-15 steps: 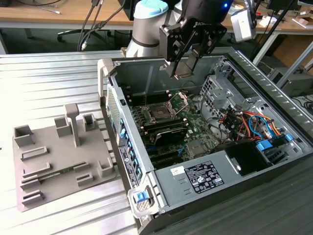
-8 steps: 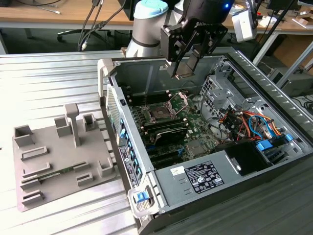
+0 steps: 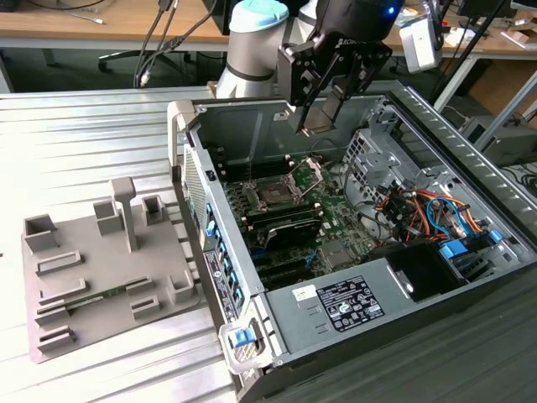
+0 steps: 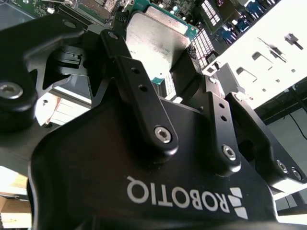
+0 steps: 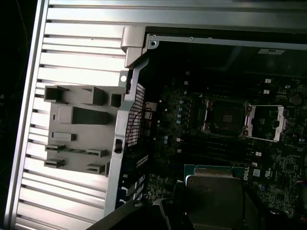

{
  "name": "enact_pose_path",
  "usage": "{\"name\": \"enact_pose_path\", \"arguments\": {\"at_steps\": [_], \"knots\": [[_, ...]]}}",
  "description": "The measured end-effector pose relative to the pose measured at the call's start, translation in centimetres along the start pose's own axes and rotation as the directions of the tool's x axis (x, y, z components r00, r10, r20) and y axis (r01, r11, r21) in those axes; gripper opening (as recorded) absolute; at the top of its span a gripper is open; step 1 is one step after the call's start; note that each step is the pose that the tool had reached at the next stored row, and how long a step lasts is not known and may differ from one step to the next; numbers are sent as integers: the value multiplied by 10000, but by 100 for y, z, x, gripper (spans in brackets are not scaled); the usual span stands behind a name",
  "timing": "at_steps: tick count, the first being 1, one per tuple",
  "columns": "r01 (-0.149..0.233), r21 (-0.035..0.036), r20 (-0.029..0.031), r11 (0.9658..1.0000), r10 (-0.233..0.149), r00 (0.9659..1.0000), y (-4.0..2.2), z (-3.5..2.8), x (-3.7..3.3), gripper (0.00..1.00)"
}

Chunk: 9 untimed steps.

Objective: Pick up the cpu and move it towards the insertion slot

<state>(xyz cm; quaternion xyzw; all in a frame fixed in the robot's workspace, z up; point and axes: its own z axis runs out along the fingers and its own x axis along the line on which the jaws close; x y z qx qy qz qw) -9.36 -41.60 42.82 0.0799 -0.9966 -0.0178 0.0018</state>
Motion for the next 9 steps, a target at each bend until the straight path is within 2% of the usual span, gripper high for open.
{"name": "enact_pose_path", "arguments": {"at_steps": [9], "knots": [[0, 0, -1, 10000, 0, 10000, -4, 4, -23, 55]]}}
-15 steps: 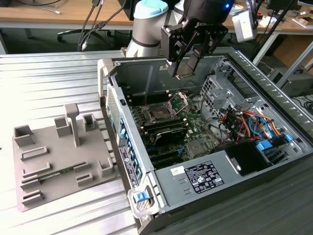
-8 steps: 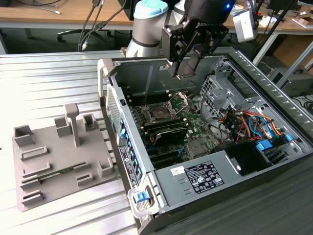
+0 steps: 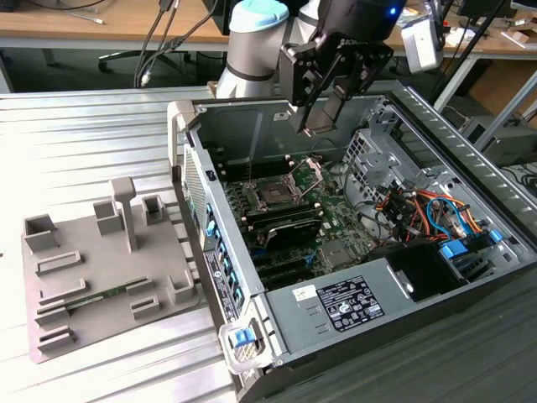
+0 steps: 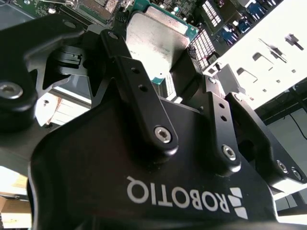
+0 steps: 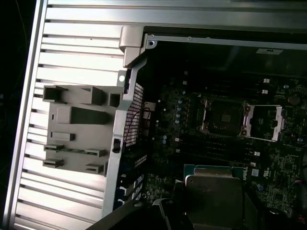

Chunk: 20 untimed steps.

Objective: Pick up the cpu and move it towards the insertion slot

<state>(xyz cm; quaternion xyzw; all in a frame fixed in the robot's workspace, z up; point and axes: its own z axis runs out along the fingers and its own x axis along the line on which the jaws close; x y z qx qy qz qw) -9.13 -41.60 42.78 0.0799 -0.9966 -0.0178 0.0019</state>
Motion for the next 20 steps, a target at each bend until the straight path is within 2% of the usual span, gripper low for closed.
{"name": "enact_pose_path", "arguments": {"at_steps": [20], "knots": [[0, 0, 0, 10000, 0, 10000, -7, 31, -51, 55]]}}
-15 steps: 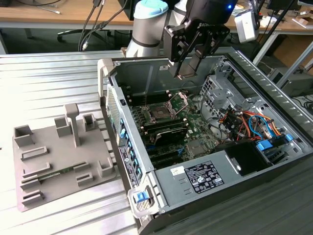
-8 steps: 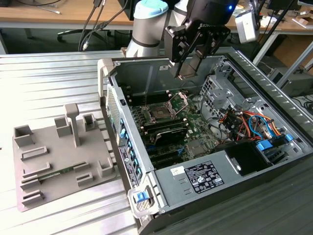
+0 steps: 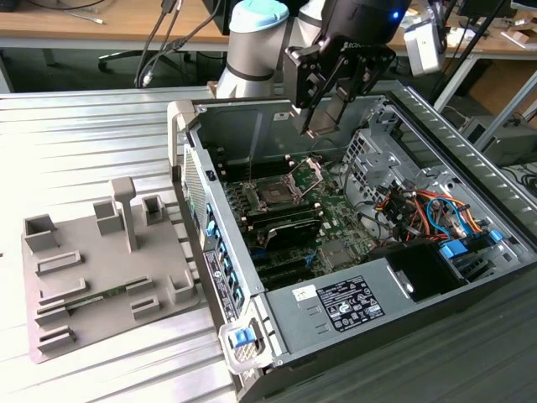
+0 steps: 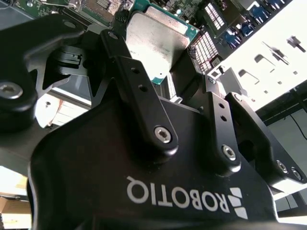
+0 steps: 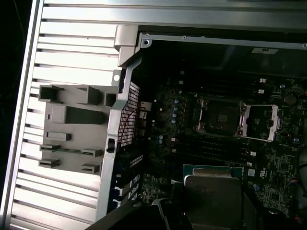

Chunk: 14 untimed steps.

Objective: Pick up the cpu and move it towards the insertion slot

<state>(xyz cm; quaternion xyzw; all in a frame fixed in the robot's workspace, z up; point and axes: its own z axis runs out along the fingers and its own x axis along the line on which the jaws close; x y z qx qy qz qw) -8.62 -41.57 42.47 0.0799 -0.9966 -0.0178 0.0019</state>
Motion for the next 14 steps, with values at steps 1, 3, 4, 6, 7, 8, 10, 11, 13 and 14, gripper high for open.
{"name": "enact_pose_path", "arguments": {"at_steps": [1, 3, 4, 6, 7, 8, 10, 11, 13, 14], "knots": [[0, 0, 0, 10000, 0, 10000, -1, 2, -3, 55], [1, -1, 0, 10000, -1, 10000, -2, 4, -10, 55], [0, 0, 0, 10000, 0, 10000, -2, 5, -13, 55], [0, -1, 0, 10000, 0, 10000, -3, 8, -19, 55], [-1, 0, 0, 10000, 1, 10000, -4, 8, -22, 55], [-1, -1, 0, 10000, 1, 10000, -4, 10, -26, 55], [-1, 0, 0, 10000, 1, 10000, -6, 14, -34, 55], [0, 0, 0, 10000, 0, 10000, -6, 14, -36, 55], [0, -1, 1, 10000, 0, 10000, -8, 18, -46, 55], [0, -1, 1, 10000, 0, 10000, -8, 19, -48, 55]]}}
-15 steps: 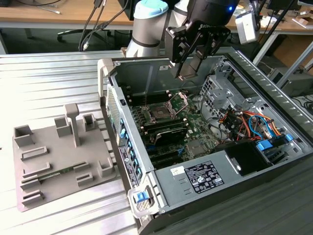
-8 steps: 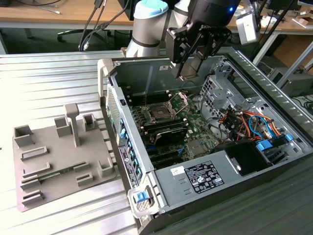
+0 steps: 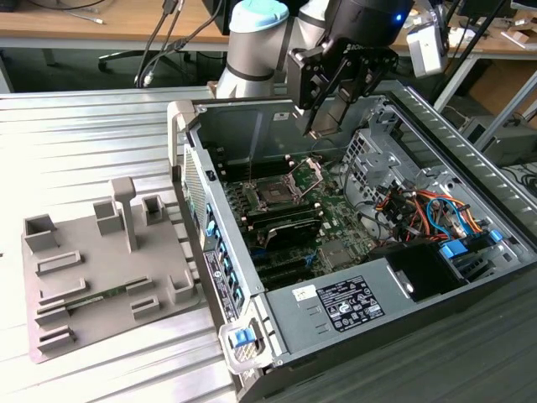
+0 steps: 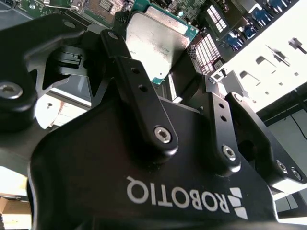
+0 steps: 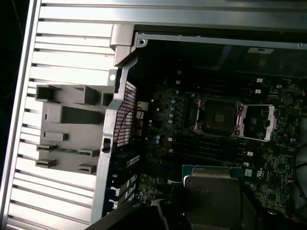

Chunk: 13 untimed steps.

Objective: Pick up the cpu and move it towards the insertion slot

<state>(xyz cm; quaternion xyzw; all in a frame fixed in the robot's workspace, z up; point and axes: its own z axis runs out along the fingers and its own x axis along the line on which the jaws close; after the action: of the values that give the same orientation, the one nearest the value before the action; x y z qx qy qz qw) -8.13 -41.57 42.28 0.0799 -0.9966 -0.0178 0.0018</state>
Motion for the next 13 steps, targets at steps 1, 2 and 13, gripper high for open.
{"name": "enact_pose_path", "arguments": {"at_steps": [1, 2, 13], "knots": [[0, 0, 0, 10000, 0, 10000, 0, 1, -2, 55], [0, 0, 0, 10000, 0, 10000, -1, 3, -9, 55], [-1, 0, 0, 10000, 1, 10000, -7, 13, -38, 55]]}}
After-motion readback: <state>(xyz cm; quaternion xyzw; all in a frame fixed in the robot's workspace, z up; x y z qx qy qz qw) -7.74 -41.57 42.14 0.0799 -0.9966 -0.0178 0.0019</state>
